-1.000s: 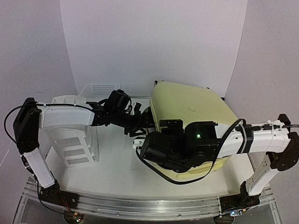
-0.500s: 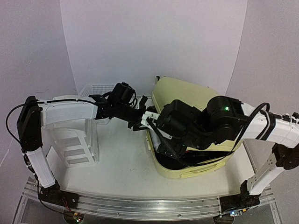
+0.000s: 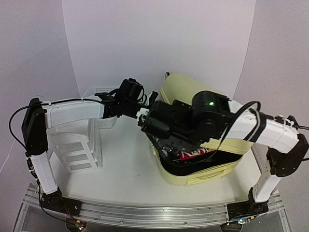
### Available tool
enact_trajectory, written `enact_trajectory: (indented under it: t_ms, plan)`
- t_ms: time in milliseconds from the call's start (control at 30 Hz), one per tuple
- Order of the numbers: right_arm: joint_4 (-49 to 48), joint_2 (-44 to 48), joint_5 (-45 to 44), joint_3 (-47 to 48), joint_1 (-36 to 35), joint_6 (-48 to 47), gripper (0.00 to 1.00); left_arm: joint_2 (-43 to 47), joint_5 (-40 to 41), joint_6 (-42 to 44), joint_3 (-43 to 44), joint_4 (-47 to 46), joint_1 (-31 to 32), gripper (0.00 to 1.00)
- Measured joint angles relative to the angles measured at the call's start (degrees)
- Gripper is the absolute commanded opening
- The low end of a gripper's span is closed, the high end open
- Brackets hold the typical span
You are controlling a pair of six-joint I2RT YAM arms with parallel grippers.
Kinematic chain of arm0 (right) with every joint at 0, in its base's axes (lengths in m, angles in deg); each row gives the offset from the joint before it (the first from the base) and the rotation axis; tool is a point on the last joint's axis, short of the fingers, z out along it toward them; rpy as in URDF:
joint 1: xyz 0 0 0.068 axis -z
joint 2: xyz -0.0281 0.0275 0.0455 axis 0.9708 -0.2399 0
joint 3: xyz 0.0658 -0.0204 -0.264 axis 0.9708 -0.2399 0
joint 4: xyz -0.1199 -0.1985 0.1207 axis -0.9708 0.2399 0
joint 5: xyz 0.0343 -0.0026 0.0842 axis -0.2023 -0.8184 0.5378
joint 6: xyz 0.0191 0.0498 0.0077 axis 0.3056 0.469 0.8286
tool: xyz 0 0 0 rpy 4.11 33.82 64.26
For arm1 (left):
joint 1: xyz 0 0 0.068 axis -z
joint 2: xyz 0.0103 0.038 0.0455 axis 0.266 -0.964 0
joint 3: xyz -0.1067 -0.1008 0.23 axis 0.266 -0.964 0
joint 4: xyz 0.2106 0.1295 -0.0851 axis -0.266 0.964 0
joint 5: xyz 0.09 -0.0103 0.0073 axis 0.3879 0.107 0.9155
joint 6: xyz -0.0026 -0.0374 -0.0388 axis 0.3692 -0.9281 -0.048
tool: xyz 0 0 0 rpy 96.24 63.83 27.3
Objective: Open, take out, and arrange the luggage
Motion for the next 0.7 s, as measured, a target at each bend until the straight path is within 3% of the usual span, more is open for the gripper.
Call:
enact_trajectory:
  t_ms: [267, 700]
  plan:
    - [1.6, -12.15, -17.49, 1.64, 0.02, -13.81, 0.98, -0.55, -0.5, 0.33, 2.27, -0.42, 0.0, 0.79]
    - [2.08, -12.9, -30.88, -0.72, 6.05, -17.57, 0.96, -0.83, -1.01, 0.35, 3.52, -0.5, 0.04, 0.79]
